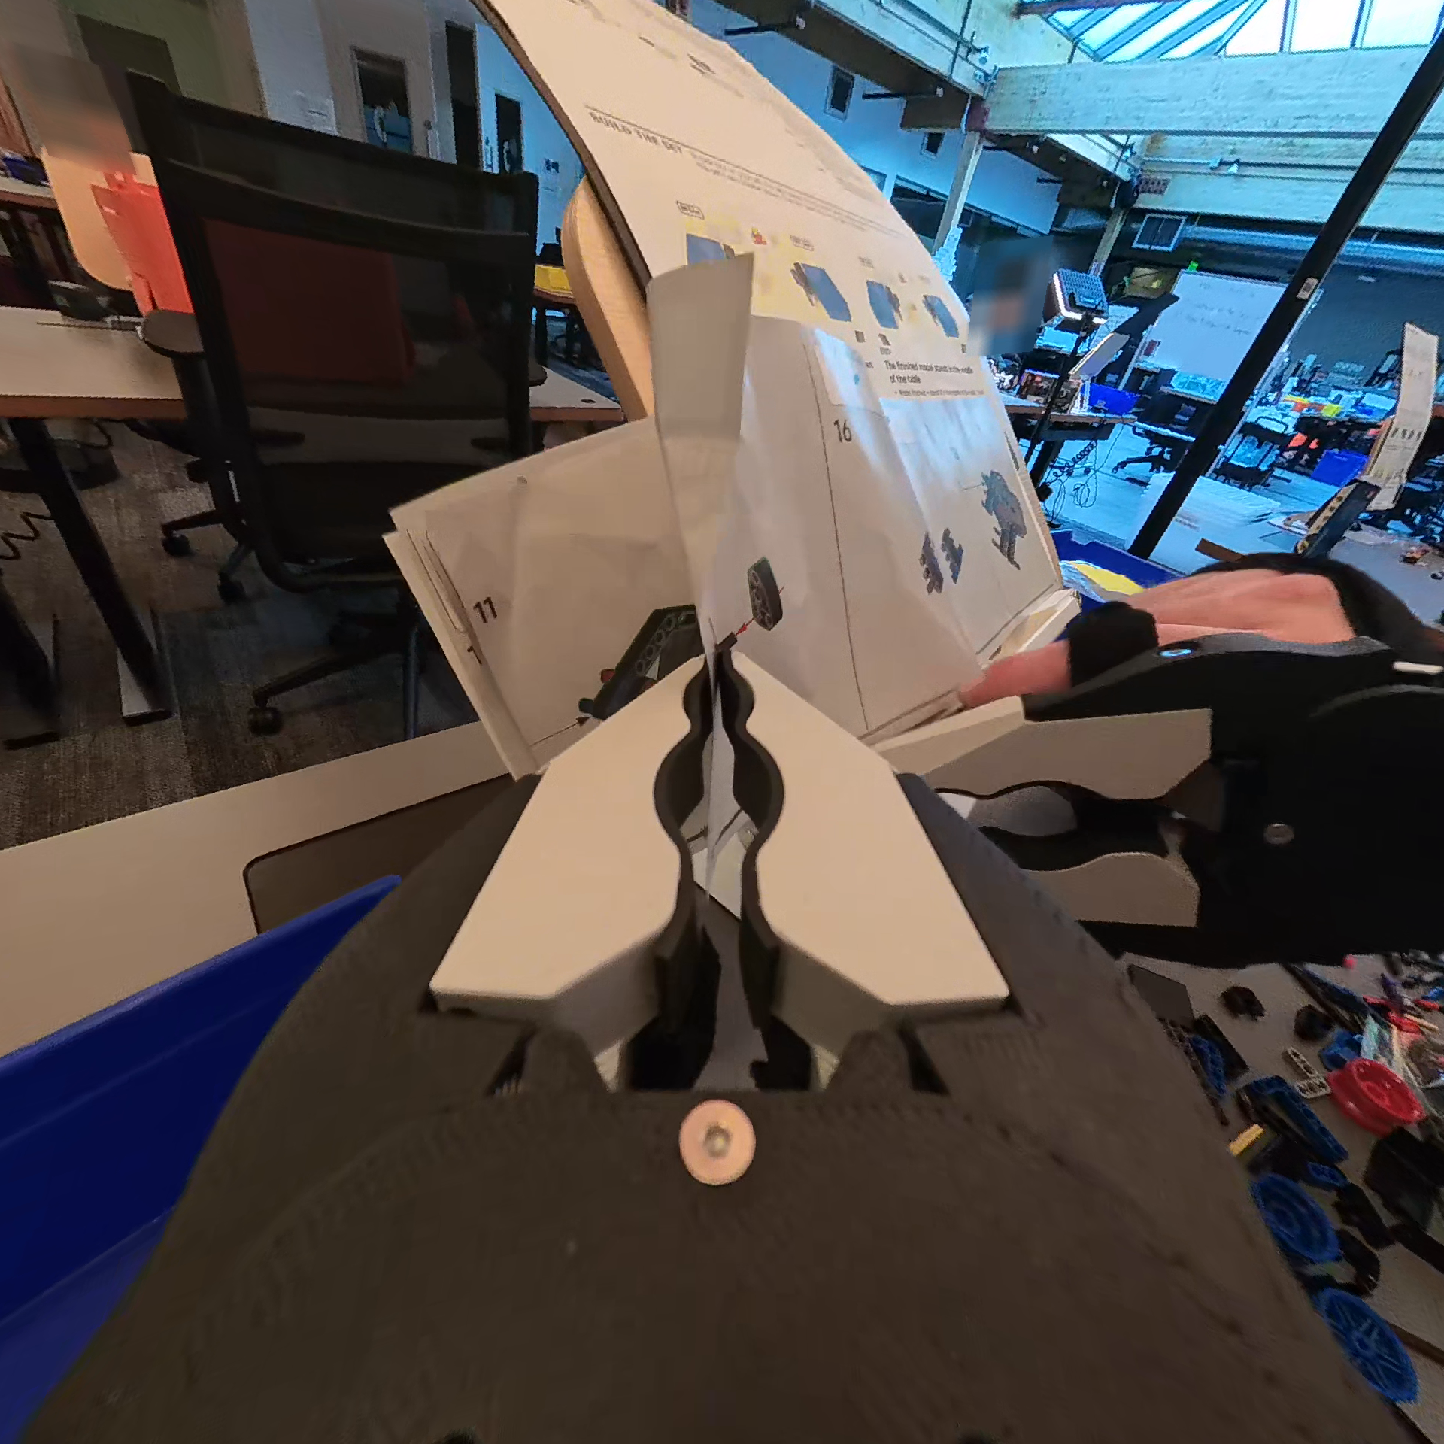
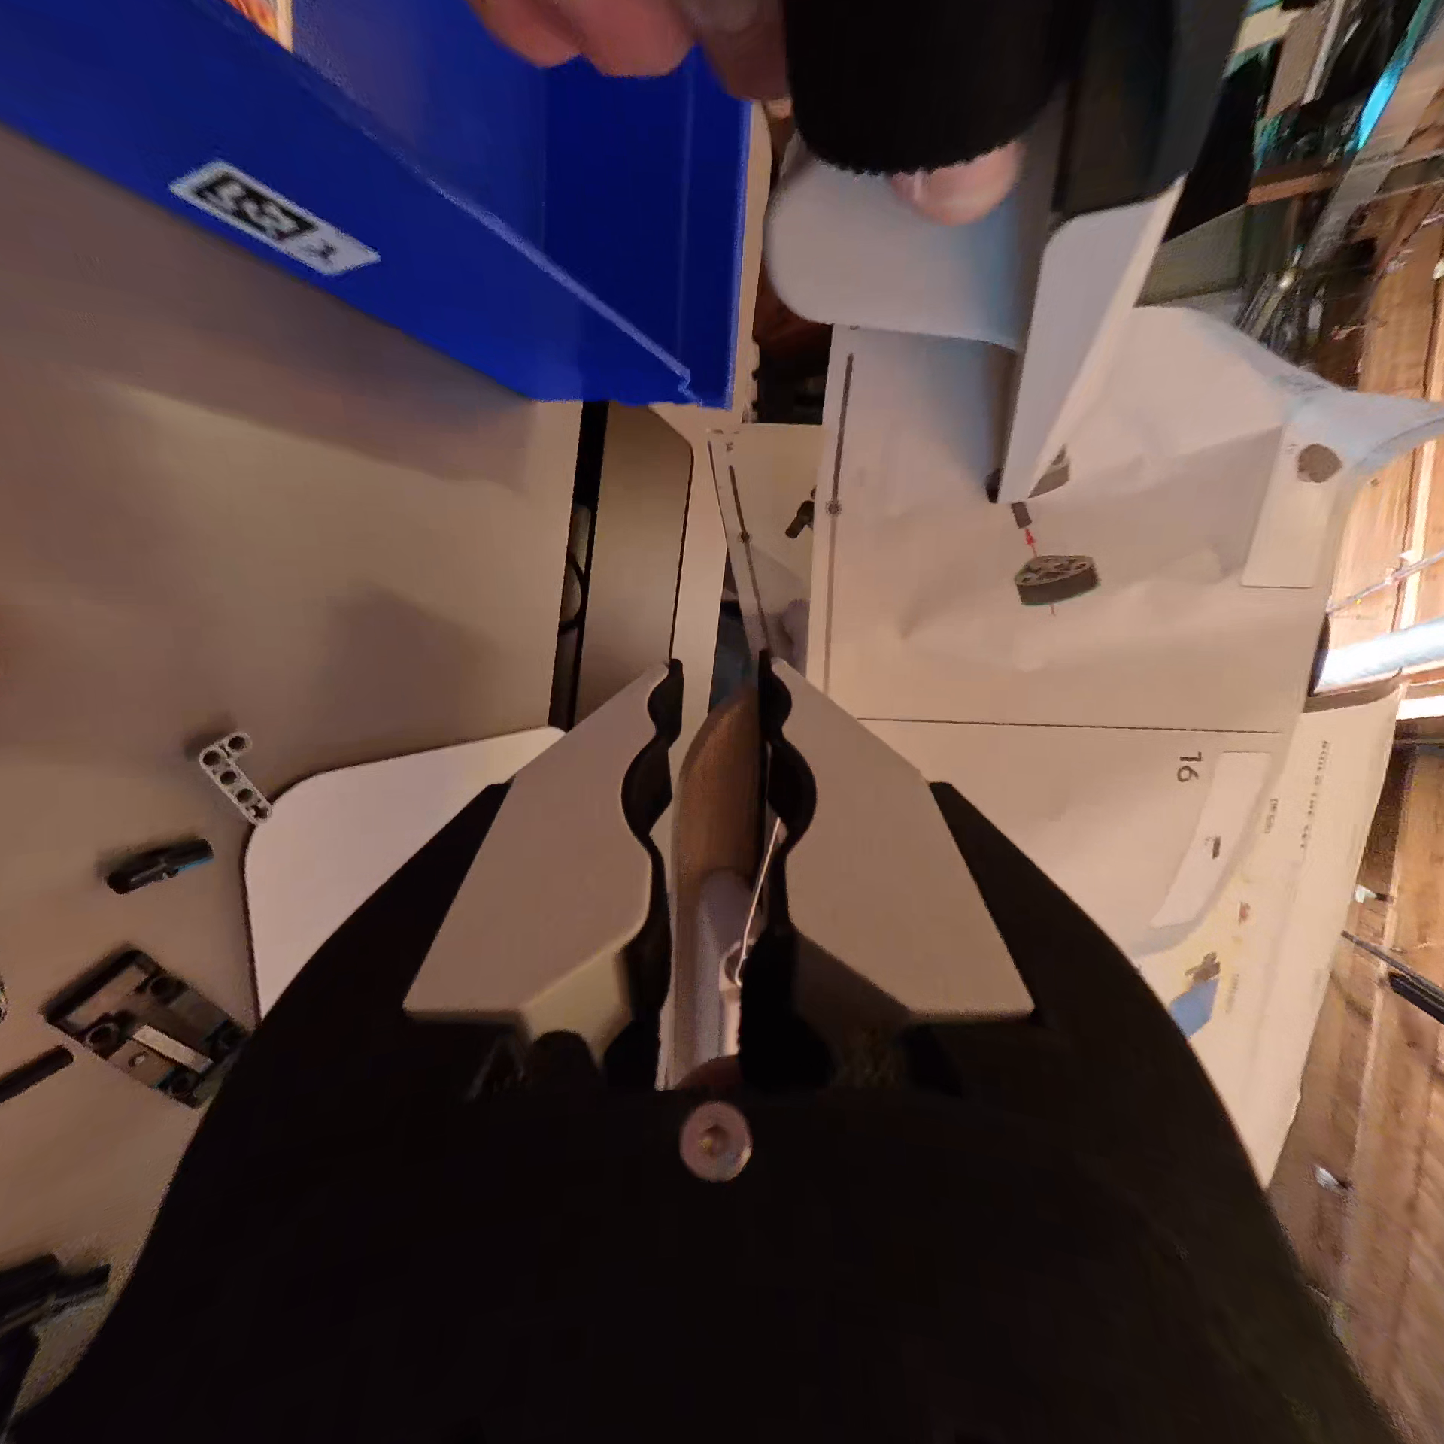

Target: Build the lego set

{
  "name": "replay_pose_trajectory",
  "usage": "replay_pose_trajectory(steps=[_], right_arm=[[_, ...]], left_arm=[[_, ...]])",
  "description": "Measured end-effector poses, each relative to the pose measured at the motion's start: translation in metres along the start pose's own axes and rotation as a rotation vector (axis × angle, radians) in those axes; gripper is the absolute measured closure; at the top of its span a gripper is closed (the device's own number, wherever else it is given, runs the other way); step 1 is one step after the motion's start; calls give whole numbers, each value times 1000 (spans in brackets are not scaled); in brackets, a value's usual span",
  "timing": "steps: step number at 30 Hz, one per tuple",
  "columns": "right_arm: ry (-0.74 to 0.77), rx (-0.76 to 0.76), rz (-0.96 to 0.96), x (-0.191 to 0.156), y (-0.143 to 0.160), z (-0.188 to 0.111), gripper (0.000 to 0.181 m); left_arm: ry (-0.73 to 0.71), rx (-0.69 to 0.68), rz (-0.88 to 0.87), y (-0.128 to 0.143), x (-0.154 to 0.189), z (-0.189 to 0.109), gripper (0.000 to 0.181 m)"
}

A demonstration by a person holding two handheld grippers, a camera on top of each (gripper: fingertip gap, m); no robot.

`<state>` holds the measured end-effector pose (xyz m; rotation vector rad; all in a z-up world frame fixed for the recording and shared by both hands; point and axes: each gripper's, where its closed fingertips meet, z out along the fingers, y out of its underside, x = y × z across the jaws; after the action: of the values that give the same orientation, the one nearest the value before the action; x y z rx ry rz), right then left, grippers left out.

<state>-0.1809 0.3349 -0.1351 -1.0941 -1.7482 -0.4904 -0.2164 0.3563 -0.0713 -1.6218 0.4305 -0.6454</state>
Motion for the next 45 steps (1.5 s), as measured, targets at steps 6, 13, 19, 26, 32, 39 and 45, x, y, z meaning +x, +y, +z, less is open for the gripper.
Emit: replay_pose_trajectory(steps=[6,13,19,26,32,39,45], right_arm=[[1,-65,-114,-6,5,7,147],[28,-88,-173,-4,11,1,180],[75,-47,-97,13,9,-11,167],[83,-87,-168,1,20,-4,158],[74,-103,-207,0,20,-1,175],[7,-42,-67,-6,19,-3,181],[-27,80,152,2,13,-11,181]], left_arm=[[-11,15,5,-2,2,4,181],[-15,22,1,-1,2,7,181],[-15,34,-5,-2,0,7,181],[-25,48,0,-2,0,9,181],[-18,44,-1,-1,2,9,181],[-28,24,14,4,2,13,181],[-32,-1,8,14,-1,20,181]])
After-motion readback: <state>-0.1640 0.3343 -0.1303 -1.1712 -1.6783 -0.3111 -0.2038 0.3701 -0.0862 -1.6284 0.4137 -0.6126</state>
